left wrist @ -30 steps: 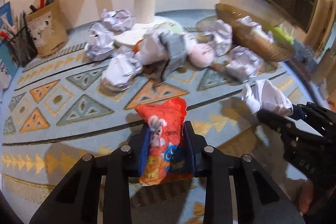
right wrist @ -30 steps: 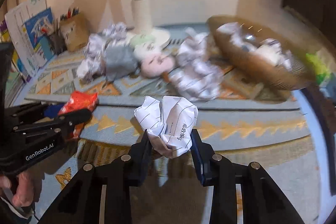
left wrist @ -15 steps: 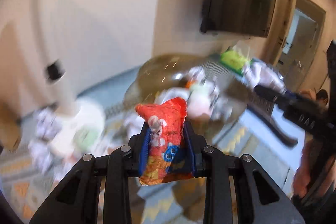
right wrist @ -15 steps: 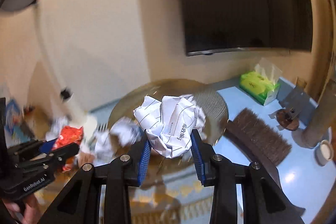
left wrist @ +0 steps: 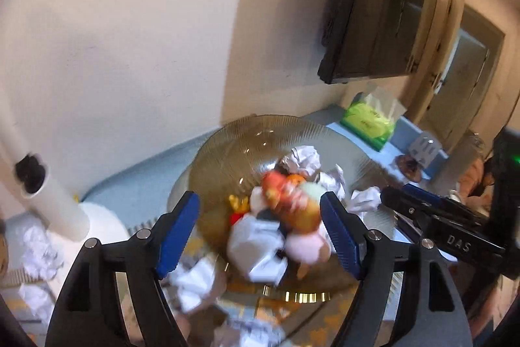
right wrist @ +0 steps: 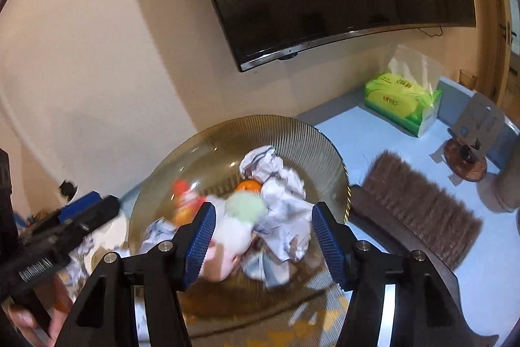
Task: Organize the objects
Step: 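Carry the paper ball and snack bag over the glass bowl and release both, then move both grippers back toward the remaining paper balls on the rug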
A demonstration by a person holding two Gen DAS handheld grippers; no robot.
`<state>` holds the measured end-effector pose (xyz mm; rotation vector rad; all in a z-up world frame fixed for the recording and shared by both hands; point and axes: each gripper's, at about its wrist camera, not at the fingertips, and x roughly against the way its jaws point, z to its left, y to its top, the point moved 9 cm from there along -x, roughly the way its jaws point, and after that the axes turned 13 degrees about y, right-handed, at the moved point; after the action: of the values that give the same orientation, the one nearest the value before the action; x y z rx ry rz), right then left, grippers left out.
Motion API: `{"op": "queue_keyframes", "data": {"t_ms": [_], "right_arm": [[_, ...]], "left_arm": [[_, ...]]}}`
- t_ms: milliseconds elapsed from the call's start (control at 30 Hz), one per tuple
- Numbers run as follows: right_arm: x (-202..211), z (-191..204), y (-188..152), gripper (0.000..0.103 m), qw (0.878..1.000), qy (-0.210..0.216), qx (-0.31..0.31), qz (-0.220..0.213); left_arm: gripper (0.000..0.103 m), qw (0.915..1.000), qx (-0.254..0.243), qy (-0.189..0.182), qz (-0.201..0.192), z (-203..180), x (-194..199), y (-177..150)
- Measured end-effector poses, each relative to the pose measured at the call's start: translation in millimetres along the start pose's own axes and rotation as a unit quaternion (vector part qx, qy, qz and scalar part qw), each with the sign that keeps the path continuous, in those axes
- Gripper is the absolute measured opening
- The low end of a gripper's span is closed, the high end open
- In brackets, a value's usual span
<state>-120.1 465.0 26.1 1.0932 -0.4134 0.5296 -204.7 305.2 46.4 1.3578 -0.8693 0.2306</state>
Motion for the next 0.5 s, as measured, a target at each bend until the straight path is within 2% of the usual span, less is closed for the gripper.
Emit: {"op": "queue_keyframes", "data": {"t_ms": [67, 233, 300, 367, 433, 467, 500], "right_arm": [[10.3, 14.0, -15.6, 0.065, 1.000, 0.022, 0.005, 0.009], [26.9, 58.0, -59.8, 0.065, 0.997, 0.061, 0.022, 0.038], [29.4, 80.9, -78.0, 0.065, 0.996, 0.060, 0.043, 0.053], [30.0, 102.1, -93.0, 0.065, 0.994, 0.063, 0.063, 0.057], [26.4, 117.5, -108.9, 0.065, 0.993, 0.062, 0.074, 0.064], [22.7, 122.2, -116.9, 0.065, 0.993, 0.064, 0.076, 0.069], [18.6, 128.1, -125.8, 0.065, 0.992, 0.069, 0.076, 0.076]], "left_arm": [[0.075, 0.9999, 0.008, 0.001, -0.007, 15.9, 25.1, -9.5], [0.075, 0.9979, 0.045, 0.031, -0.035, 67.6, 101.1, -39.9], [0.079, 0.9961, 0.050, 0.058, -0.045, 91.0, 135.1, -55.9], [0.094, 0.9917, 0.059, 0.097, -0.059, 118.8, 169.5, -74.7], [0.103, 0.9861, 0.073, 0.133, -0.068, 138.3, 189.1, -92.0], [0.102, 0.9814, 0.084, 0.159, -0.067, 153.1, 198.3, -108.7], [0.102, 0.9798, 0.088, 0.169, -0.060, 158.1, 196.1, -114.9]]}}
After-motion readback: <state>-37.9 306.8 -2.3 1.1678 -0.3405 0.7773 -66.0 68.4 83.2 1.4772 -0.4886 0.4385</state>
